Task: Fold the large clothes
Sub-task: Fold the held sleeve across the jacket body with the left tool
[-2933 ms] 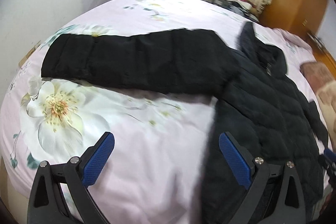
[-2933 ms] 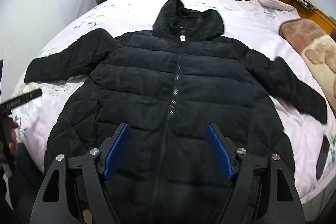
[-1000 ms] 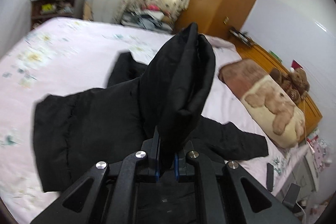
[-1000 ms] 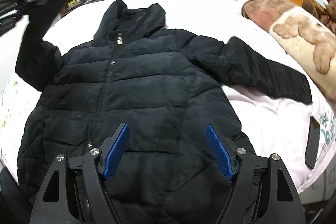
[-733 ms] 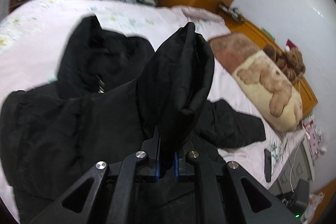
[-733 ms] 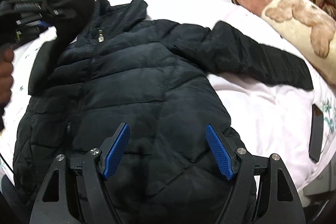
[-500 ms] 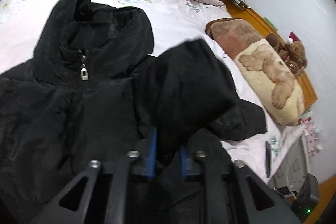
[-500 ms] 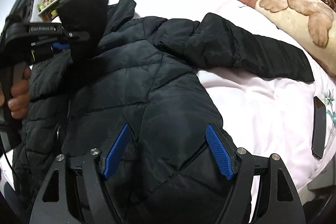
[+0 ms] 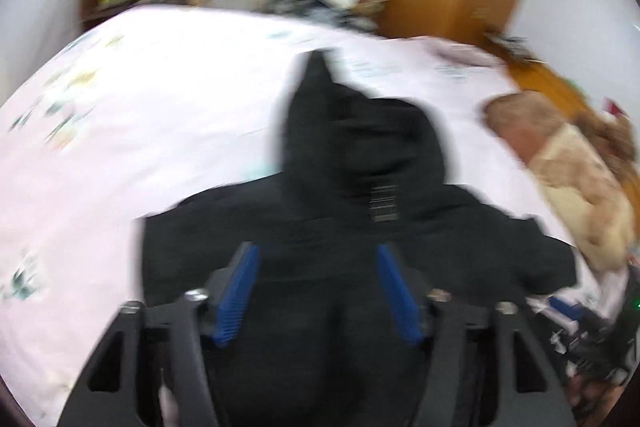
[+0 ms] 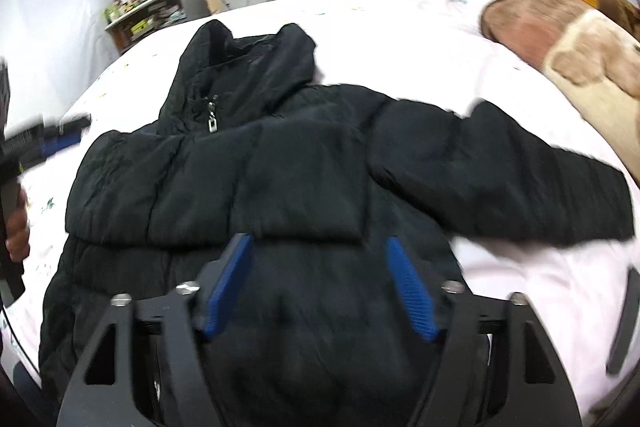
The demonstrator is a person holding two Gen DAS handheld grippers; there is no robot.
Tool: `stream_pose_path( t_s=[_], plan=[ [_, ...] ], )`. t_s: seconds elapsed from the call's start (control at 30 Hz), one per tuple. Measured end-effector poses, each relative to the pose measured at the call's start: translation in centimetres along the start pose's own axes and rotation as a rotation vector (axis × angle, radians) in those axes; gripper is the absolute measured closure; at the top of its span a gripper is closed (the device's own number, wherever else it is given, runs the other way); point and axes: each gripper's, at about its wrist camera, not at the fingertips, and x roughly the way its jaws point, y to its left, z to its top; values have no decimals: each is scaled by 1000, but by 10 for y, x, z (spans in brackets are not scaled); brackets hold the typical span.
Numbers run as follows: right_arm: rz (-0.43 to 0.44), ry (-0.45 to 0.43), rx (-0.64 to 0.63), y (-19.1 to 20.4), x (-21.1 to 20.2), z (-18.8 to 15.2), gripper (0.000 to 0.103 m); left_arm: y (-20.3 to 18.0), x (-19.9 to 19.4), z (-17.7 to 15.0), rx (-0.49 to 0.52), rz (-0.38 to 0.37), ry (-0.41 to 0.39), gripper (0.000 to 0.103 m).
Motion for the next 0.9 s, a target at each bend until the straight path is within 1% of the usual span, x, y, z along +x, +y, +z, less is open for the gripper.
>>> stream_pose_path(
  t_s=[0.03,0.07,0.1,0.13,0.2,0.27,0.33,0.43,0.5,0.57,0.63,0.67,0.7,0.73,0.77,0.83,0.87,0.9],
  plan=[
    [-1,4,-13,4,12,8,49,14,7,-2,-25,25,19,55],
    [-1,8,-26,7,24,17,53,27,14,-5,-48,38,36,60],
    [3,15,-32,8,36,23,60,34,21,-9,-58,44,46,63],
    [1,28,-34,10,49,30,63,39,27,-12,-60,50,54,64],
    [-25,60,-54,11,74,38,63,36,34,-24,-56,56,63,64],
    [-59,109,-58,5,101,37,63,26,44,-31,-17,79,69,64],
    [-49,138,-45,-2,116,32,63,21,53,-37,26,102,67,64],
    [-53,149,-41,-6,127,27,63,21,60,-40,41,111,71,64],
    [-62,160,-33,-6,129,30,63,25,60,-38,40,111,78,64],
    [-67,169,-23,-5,120,34,63,22,46,-32,42,104,80,64],
    [-56,131,-8,-5,98,38,63,19,14,-34,46,49,38,65],
    [-31,94,-4,-6,80,35,63,16,1,-38,52,30,17,65],
    [-18,74,-2,-6,70,30,63,14,-11,-44,63,28,3,64],
    [-15,67,-3,-5,63,24,63,15,-16,-53,70,32,6,64],
    [-14,77,-5,-5,63,18,63,17,-14,-61,66,38,26,64],
    [-24,135,-18,-7,79,3,63,23,1,-75,60,68,79,64],
    [-30,152,-27,-9,87,-3,63,27,7,-81,52,72,93,64],
    [-30,154,-32,-10,92,-6,63,29,9,-84,46,70,86,64]
  ],
)
